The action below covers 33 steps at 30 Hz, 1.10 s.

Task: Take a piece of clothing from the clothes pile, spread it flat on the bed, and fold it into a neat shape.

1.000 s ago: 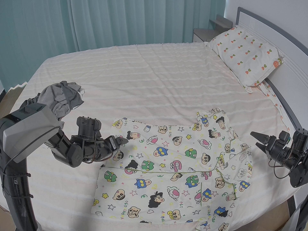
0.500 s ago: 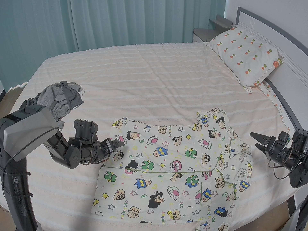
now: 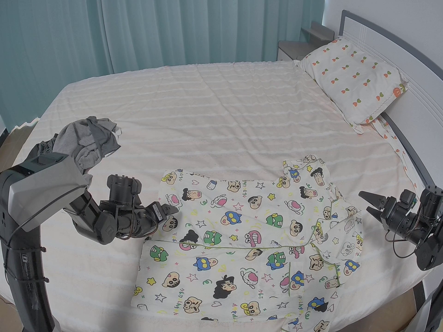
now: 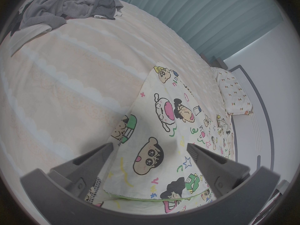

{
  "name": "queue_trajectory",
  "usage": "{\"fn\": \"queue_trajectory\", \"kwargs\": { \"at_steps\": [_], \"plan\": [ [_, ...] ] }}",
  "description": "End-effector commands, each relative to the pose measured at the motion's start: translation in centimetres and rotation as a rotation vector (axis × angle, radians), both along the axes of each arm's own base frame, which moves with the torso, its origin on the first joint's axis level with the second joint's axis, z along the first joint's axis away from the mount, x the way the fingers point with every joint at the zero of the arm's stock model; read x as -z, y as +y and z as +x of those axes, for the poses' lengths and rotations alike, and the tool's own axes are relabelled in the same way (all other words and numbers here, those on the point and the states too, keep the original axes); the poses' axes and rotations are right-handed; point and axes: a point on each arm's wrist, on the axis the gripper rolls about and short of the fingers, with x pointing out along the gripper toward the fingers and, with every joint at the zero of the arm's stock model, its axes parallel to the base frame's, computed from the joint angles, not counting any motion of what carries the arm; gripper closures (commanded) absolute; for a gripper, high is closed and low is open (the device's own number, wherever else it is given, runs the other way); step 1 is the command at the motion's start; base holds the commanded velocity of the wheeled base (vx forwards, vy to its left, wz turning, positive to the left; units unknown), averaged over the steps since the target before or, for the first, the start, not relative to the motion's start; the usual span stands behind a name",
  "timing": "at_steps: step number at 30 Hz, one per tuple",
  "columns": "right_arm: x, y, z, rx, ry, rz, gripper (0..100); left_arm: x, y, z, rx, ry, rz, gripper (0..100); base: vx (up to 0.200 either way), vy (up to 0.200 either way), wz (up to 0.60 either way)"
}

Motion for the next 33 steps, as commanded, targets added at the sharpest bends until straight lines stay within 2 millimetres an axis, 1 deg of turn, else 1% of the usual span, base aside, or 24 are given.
{"fn": "queue_trajectory", "kwargs": {
  "at_steps": [1, 5, 17, 25, 33],
  "plan": [
    [0.0, 0.0, 0.1, 0.000, -0.006, 0.000, 0, 0.0, -0.1, 0.0, 0.001, 0.000, -0.002, 100, 0.000, 0.000, 0.00],
    [0.5, -0.1, 0.3, 0.001, 0.008, -0.003, 0, 0.1, 0.2, 0.0, -0.006, 0.004, 0.000, 100, 0.000, 0.000, 0.00],
    [0.4, -0.1, 0.2, 0.001, 0.007, -0.003, 0, -0.5, 1.8, -0.5, -0.046, 0.003, 0.008, 100, 0.000, 0.000, 0.00],
    [0.4, 0.0, 0.2, -0.001, 0.008, -0.003, 0, -0.6, 2.0, -1.1, -0.047, 0.013, 0.012, 100, 0.000, 0.000, 0.00],
    [0.5, 0.0, 0.2, -0.001, 0.010, -0.002, 0, -0.4, 2.8, -1.0, -0.070, 0.019, 0.014, 100, 0.000, 0.000, 0.00]
  ]
}}
